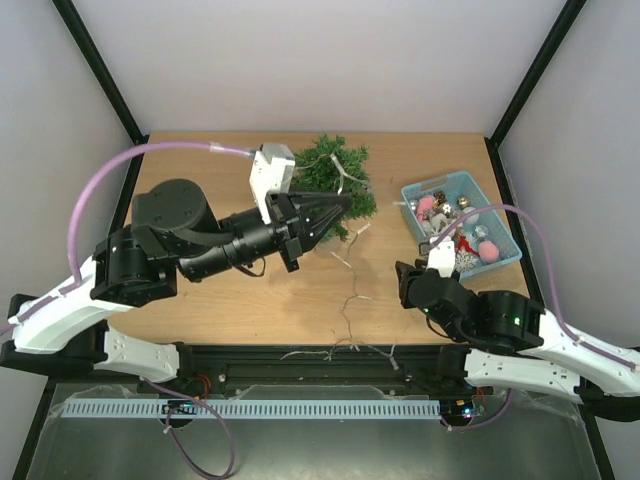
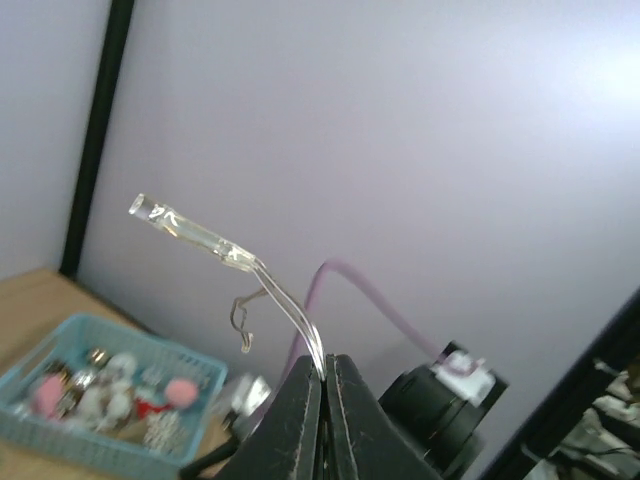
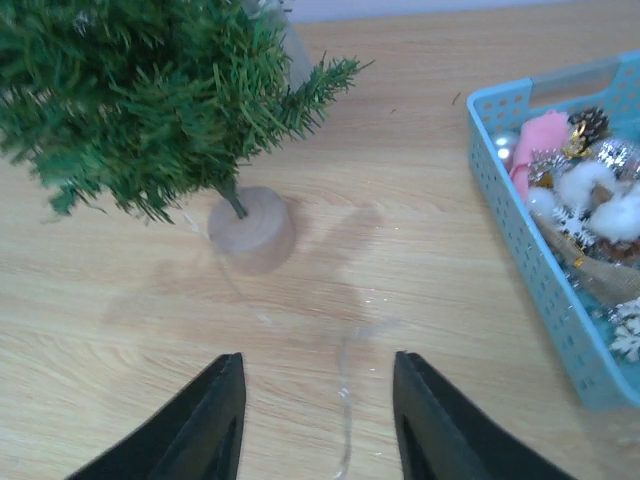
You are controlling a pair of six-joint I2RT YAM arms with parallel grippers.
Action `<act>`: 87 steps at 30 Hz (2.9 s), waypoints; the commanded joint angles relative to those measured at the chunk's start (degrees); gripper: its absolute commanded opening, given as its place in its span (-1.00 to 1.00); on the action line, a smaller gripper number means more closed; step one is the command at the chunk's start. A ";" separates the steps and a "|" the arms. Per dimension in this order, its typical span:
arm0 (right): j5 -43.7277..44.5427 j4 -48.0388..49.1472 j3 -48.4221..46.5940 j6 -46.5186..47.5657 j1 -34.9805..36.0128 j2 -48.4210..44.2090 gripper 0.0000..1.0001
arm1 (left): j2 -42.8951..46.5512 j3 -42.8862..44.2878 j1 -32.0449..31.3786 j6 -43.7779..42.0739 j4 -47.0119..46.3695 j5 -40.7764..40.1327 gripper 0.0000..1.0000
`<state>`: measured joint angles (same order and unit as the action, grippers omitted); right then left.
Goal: Decorate the small christmas tree
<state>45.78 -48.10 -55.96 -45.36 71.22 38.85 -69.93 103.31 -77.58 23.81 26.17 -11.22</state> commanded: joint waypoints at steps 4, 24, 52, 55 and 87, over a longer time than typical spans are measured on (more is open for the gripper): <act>-1.53 2.93 1.82 -0.05 -0.12 -8.21 0.09 | -8.70 17.73 -0.29 -3.78 3.39 6.76 -0.94; -36.66 29.32 15.82 11.31 -0.03 -11.56 0.26 | -14.46 30.02 4.02 -7.25 -15.03 6.20 -0.90; -35.15 36.47 27.63 7.13 2.58 1.50 0.34 | -13.51 31.92 4.81 -8.39 -18.66 6.49 -0.90; -33.12 38.76 28.54 6.40 2.69 4.55 0.33 | -13.26 31.87 4.81 -8.43 -18.79 6.48 -0.90; 9.78 13.99 -13.34 17.08 -1.37 8.05 -0.97 | -8.29 25.50 4.81 -7.69 -5.24 0.49 -0.90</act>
<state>44.45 -28.86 -62.30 -35.59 71.44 42.33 -78.06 127.85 -73.03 16.08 19.35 -10.61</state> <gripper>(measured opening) 0.026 0.048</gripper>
